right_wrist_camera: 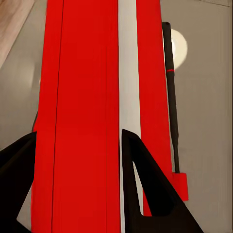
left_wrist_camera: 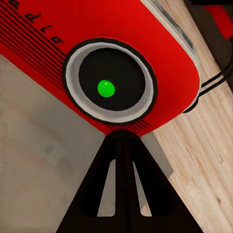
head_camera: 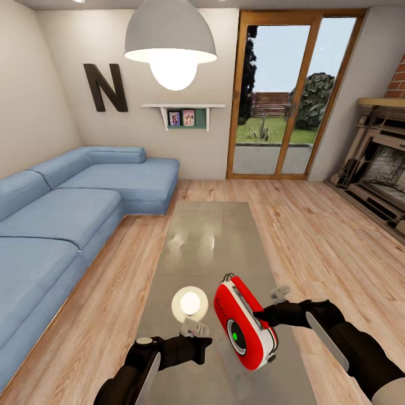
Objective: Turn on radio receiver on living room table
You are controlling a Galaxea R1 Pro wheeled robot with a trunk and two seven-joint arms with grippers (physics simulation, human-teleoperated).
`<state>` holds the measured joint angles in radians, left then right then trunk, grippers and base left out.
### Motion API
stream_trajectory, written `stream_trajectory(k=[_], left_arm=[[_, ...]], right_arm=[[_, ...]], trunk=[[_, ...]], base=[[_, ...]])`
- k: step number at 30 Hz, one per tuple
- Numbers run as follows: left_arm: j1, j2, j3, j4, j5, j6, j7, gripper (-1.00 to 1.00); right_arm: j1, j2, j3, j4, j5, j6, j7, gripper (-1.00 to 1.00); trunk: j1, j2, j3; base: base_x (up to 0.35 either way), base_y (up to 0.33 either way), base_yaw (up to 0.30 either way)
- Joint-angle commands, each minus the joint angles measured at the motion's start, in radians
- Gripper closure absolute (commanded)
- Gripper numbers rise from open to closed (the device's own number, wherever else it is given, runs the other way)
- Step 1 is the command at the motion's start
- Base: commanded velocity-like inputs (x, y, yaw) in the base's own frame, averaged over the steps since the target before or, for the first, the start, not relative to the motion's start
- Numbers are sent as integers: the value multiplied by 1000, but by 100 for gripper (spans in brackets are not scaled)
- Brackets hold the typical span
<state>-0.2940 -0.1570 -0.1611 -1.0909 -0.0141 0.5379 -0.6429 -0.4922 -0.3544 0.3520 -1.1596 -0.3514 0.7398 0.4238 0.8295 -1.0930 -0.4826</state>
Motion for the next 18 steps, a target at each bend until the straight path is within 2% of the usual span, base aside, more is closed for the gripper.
stream_trajectory(k=[1,6,13,14,18], left_arm=[[0,0,0,0,0,0,0,100],[0,0,0,1,0,1,-1,100],[0,0,0,4,0,1,-1,100],[0,0,0,3,0,1,-1,100],[0,0,0,4,0,1,-1,100]], right_arm=[[0,0,-1,-1,-8,2,-1,100],[0,0,-27,-2,-6,6,-1,100],[0,0,-32,-2,-4,7,-2,100],[0,0,-32,-2,1,7,-3,100],[0,7,-34,-1,82,8,-49,100]], trunk=[[0,0,0],[0,0,0],[0,0,0],[0,0,0],[0,0,0]], base=[[0,0,0],[0,0,0],[0,0,0],[0,0,0],[0,0,0]])
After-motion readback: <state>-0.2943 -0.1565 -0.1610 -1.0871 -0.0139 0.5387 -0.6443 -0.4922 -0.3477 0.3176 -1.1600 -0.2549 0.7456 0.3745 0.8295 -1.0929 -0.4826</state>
